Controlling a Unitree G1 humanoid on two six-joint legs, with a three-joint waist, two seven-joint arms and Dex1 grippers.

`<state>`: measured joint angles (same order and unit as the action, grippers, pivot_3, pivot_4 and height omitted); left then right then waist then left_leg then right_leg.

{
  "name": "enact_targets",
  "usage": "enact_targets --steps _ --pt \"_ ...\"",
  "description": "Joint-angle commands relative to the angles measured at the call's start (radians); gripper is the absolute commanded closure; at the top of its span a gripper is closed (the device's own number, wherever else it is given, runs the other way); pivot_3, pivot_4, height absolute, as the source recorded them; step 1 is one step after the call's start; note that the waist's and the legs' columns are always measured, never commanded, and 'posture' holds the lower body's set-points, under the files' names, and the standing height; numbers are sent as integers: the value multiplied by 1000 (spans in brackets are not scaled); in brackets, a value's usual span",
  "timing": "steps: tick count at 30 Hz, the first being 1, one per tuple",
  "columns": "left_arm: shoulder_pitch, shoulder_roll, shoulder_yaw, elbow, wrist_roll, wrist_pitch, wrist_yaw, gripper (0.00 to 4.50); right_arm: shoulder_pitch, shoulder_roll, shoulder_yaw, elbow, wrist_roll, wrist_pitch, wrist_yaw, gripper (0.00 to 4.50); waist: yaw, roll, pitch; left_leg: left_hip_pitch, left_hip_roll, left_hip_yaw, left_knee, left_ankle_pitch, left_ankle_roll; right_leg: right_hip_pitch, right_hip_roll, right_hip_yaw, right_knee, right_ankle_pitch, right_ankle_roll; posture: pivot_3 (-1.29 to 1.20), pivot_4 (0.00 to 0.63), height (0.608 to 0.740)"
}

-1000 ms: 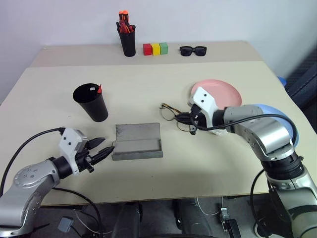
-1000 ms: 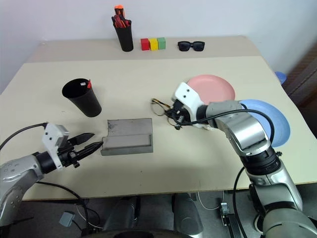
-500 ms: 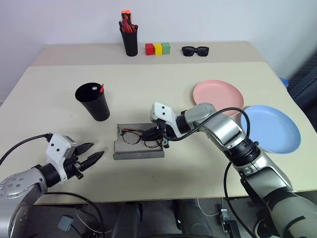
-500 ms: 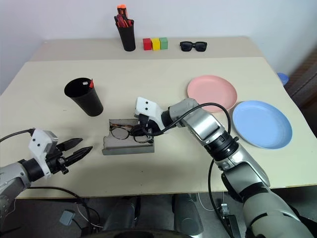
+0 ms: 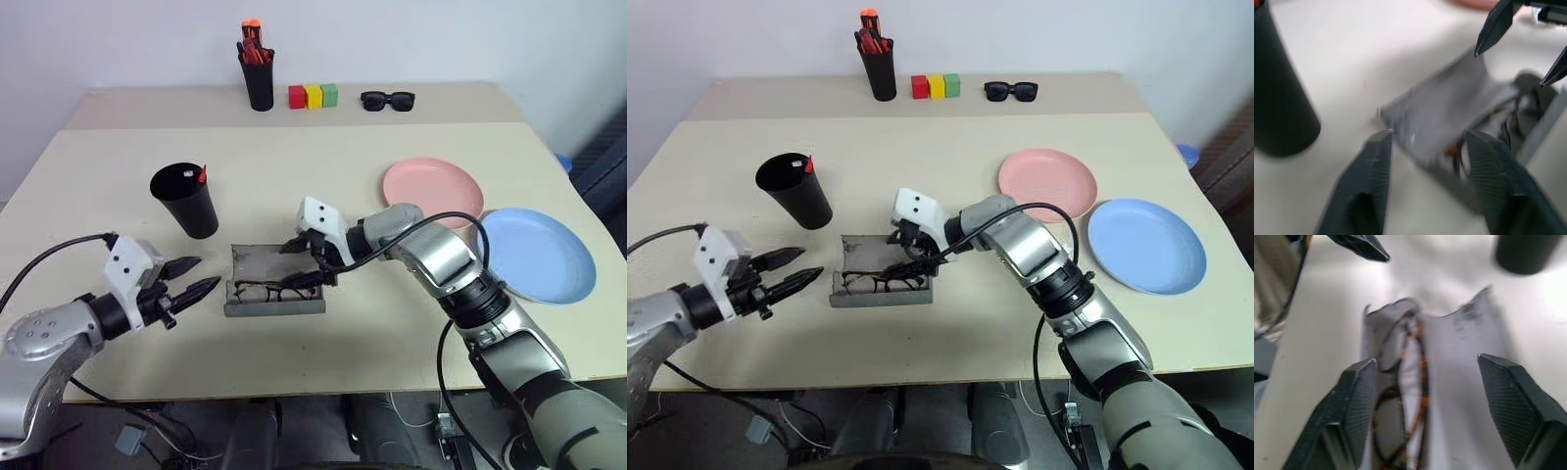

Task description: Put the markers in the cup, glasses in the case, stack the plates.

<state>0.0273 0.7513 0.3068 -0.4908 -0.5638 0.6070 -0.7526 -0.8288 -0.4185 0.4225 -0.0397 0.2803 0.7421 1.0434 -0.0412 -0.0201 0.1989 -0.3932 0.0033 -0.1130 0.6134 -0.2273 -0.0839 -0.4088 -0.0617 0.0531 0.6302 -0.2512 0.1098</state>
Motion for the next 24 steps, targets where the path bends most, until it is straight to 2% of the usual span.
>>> enact_targets --steps 1,2,3,6,9,14,20,24 --pt "-131 -22 -114 34 27 21 31 3889 55 -61 -96 -162 36 -31 -4 1049 1 -1 0 0 0 0 0 0 0 0 0 0 0 1 2 0 150 740" --pt "-168 -28 -145 52 39 29 37 4343 76 -77 -111 -196 45 -33 -2 1049 1 0 0 0 0 0 0 0 0 0 0 0 0 2 3 0 150 740" --pt "-216 -39 -183 79 60 38 51 4440 102 -99 -130 -237 58 -29 1 1049 0 -1 0 0 0 0 0 0 0 0 0 0 0 2 4 0 150 740" --pt "-374 -75 -307 190 166 37 98 4440 204 -175 -196 -372 86 -39 0 1049 4 0 0 0 0 0 0 0 0 0 0 0 1 2 4 0 150 740" --pt "-490 -112 -377 298 224 42 111 4440 307 -239 -250 -456 61 -76 -42 1049 -1 -1 0 0 0 0 1 0 0 1 0 0 1 2 4 0 150 740" --pt "-629 -186 -444 453 232 157 96 4440 504 -305 -373 -560 69 -120 -95 1049 2 -1 0 0 0 0 0 0 0 0 0 0 1 2 5 0 150 740" --pt "-713 -211 -476 584 248 243 67 4440 600 -301 -439 -619 117 -98 -155 1049 -3 -1 0 0 -1 -1 1 0 0 1 0 0 1 2 5 0 150 740" --pt "-715 -167 -522 584 257 244 -29 4440 645 -313 -456 -617 122 -111 -175 1049 -3 -1 0 0 -1 -1 1 0 0 1 0 0 1 1 5 0 150 740"
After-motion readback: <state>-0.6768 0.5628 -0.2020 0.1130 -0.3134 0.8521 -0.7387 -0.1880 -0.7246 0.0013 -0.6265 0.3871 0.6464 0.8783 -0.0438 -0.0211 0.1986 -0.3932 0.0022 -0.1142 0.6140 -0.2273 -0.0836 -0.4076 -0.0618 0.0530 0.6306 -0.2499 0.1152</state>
